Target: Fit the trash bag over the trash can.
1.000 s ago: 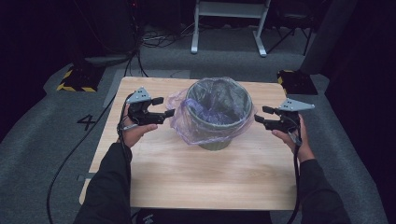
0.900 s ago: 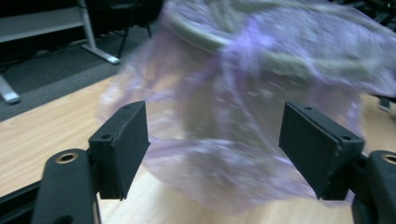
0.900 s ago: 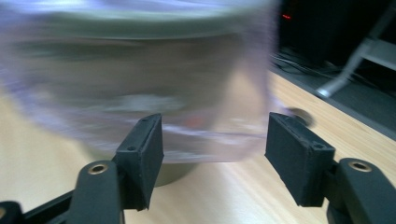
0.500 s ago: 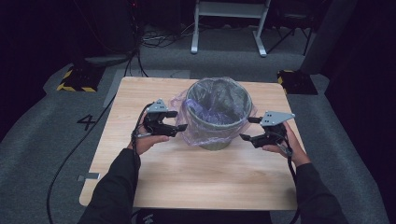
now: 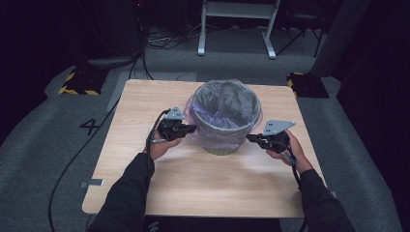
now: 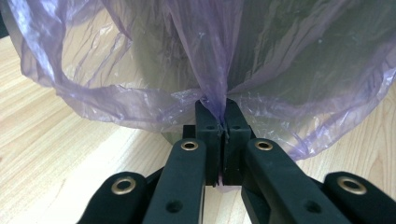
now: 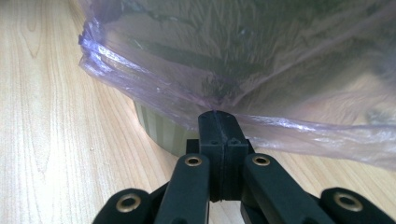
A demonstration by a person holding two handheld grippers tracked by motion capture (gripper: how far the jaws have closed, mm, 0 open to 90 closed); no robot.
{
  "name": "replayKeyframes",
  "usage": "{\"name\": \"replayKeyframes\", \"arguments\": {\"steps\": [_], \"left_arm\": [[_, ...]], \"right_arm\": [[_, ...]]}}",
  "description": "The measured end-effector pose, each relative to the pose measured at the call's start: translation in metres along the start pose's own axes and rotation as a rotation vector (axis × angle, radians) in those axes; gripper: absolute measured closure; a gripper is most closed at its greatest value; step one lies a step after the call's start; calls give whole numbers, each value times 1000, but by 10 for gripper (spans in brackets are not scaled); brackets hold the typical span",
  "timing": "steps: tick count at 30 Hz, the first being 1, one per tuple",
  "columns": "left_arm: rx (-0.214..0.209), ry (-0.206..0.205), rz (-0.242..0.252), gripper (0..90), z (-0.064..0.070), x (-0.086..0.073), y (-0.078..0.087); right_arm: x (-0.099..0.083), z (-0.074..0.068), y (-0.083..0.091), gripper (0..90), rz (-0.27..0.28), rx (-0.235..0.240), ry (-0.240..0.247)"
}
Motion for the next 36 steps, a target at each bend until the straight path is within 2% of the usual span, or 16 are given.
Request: {"name": "replayKeyframes", "arguments": {"steps": [5, 9, 12, 13, 15, 16, 17, 18, 19, 20, 23, 27, 30, 31, 33, 36], "left_arm": [[-1, -3, -41, 884, 2, -7, -6], [-6, -5, -75, 879, 4, -14, -12], [7, -11, -101, 852, 5, -19, -15], [24, -10, -99, 803, 5, -20, -15], [15, -16, -84, 723, 7, -19, -13], [40, -23, -84, 640, 8, -19, -12], [62, -20, -89, 516, 8, -18, -10], [50, -20, -85, 453, 10, -17, -7], [50, -32, -72, 429, 12, -16, -4], [65, -43, -61, 372, 14, -15, 0], [56, -26, -25, 162, 20, -12, 13], [106, -60, 3, 156, 29, -11, 32], [102, -66, 8, 154, 37, -14, 45], [117, -71, 1, 155, 39, -16, 48], [142, -80, -4, 155, 42, -21, 54], [146, -59, 17, 155, 47, -28, 60]], "right_arm": [[-11, 0, -5, 900, -40, 0, -27], [-14, 1, -5, 900, -51, 5, -38], [-21, 0, -9, 900, -92, -1, -39], [-24, 1, -11, 900, -107, -3, -47], [-29, 1, -12, 900, -126, -8, -55], [-31, 1, -11, 900, -121, -10, -64], [-31, 2, -10, 900, -115, -11, -73], [-32, 3, -9, 900, -114, -16, -79], [-34, 4, -7, 900, -116, -22, -86], [-35, 4, -6, 900, -117, -25, -93], [-41, 7, -4, 900, -126, -34, -111], [-45, 8, 4, 899, -120, -35, -130], [-45, 10, 14, 759, -96, -32, -158], [-45, 10, 18, 737, -83, -28, -165], [-46, 11, 24, 626, -75, -39, -178], [-47, 13, 33, 551, -45, -47, -204]]}}
Point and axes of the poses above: each handheld gripper's, and its own axes: y roughly backward along the jaws, x roughly out of its top, z roughly to its right, the point moved 4 cm from there along -y, roughly forward along the jaws, and after that the axes turned 5 degrees about z, right-handed, at the moved point
